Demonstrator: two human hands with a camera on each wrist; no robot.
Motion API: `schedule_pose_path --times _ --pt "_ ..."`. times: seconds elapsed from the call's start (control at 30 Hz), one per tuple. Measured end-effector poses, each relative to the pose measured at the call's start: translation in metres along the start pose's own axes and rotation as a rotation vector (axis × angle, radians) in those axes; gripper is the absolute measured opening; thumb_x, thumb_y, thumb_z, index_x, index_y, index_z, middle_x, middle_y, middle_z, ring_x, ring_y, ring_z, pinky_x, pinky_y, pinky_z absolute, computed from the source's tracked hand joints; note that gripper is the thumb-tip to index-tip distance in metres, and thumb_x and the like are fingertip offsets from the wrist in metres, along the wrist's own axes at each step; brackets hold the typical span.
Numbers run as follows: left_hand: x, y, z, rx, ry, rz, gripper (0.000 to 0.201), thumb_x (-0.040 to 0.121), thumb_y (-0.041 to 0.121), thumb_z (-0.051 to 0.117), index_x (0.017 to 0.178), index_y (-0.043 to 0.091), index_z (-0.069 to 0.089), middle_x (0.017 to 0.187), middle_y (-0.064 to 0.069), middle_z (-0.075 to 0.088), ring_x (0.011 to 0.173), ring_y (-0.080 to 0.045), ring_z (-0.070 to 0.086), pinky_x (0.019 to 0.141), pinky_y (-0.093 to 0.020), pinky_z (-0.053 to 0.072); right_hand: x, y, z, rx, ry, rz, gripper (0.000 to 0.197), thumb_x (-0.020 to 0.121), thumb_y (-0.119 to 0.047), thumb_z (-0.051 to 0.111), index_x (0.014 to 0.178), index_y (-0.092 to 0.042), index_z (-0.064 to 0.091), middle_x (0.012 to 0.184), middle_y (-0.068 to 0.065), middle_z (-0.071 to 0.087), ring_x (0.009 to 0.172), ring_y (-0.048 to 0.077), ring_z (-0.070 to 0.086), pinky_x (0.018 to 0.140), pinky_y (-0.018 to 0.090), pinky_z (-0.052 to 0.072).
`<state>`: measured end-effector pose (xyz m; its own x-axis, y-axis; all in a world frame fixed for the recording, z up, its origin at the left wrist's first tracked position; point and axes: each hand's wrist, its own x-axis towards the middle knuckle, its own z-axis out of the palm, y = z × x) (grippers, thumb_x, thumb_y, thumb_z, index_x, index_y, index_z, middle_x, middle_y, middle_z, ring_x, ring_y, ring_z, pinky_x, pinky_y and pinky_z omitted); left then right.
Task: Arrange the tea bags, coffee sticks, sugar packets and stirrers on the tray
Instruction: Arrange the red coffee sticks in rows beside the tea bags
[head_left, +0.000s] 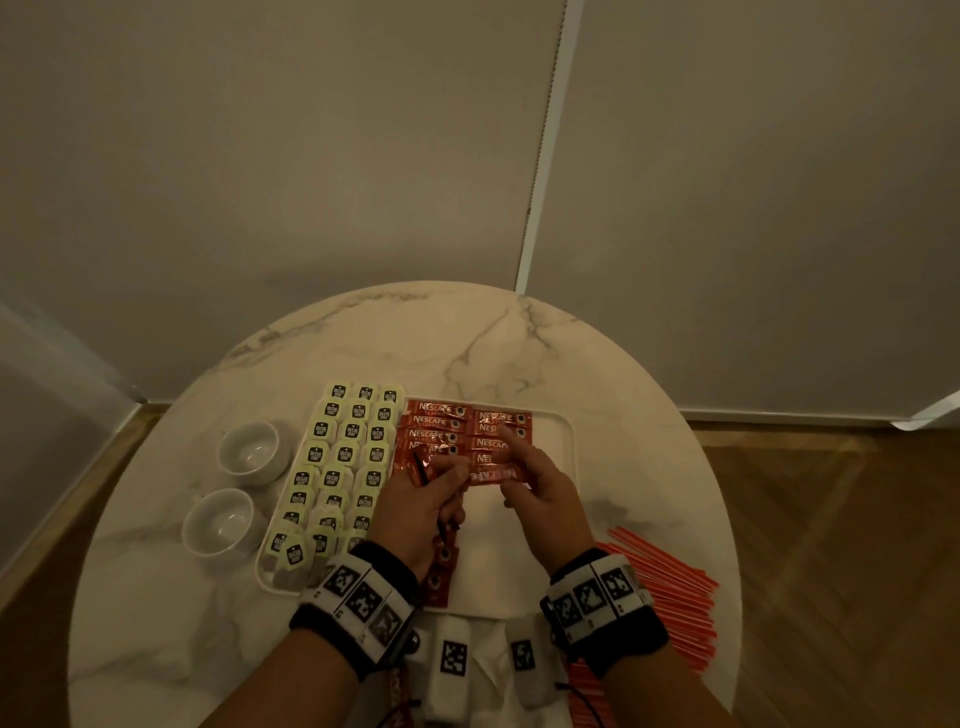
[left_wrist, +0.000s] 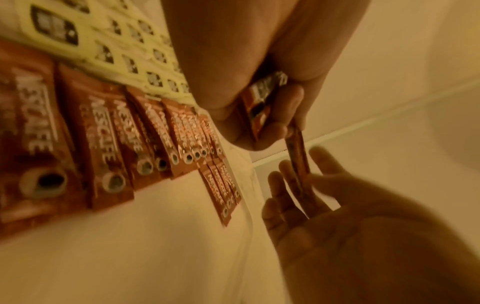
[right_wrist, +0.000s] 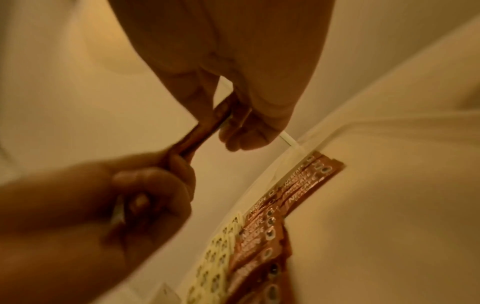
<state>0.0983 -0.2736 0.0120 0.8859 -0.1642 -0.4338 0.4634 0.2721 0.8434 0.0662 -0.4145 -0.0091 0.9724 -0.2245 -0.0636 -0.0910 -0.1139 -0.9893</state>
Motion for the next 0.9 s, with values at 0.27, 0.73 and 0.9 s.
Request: schedule_pose_path --times 0.27,0.73,0.9 --pt "0.004 -0.008 -0.01 0.19 0.067 0.089 0.009 0.084 0.0 0.065 0.09 0.006 0.07 0.08 -0.012 0.068 0.065 -0.016 0.06 0.059 -0.02 0.053 0.006 0.001 -0.008 0.328 0.09 0.101 0.026 0.083 0.014 0.058 0.101 -0.004 0.063 0.083 0.011 0.065 0.068 0.015 0.058 0.057 0.024 0.047" --pt "0.006 -0.039 -0.01 0.278 0.059 -0.087 0.008 0.091 0.009 0.06 0.091 0.009 0.068 0.079 -0.015 0.069 0.043 -0.012 0.049 0.05 -0.027 0.042 0.005 -0.003 -0.006 0.064 0.007 0.311 0.009 0.096 -0.013 0.054 0.102 -0.014 0.06 0.086 0.009 0.073 0.074 0.021 0.068 0.075 0.041 0.055" --pt "0.004 -0.036 -0.016 0.439 0.094 -0.077 0.015 0.093 0.007 0.055 0.09 0.011 0.068 0.067 -0.003 0.062 0.044 -0.01 0.05 0.045 -0.023 0.045 0.024 0.026 -0.012 -0.862 -0.27 0.245 0.031 0.099 -0.027 0.045 0.126 -0.026 0.061 0.12 0.002 0.065 0.108 0.019 0.057 0.095 0.032 0.045"
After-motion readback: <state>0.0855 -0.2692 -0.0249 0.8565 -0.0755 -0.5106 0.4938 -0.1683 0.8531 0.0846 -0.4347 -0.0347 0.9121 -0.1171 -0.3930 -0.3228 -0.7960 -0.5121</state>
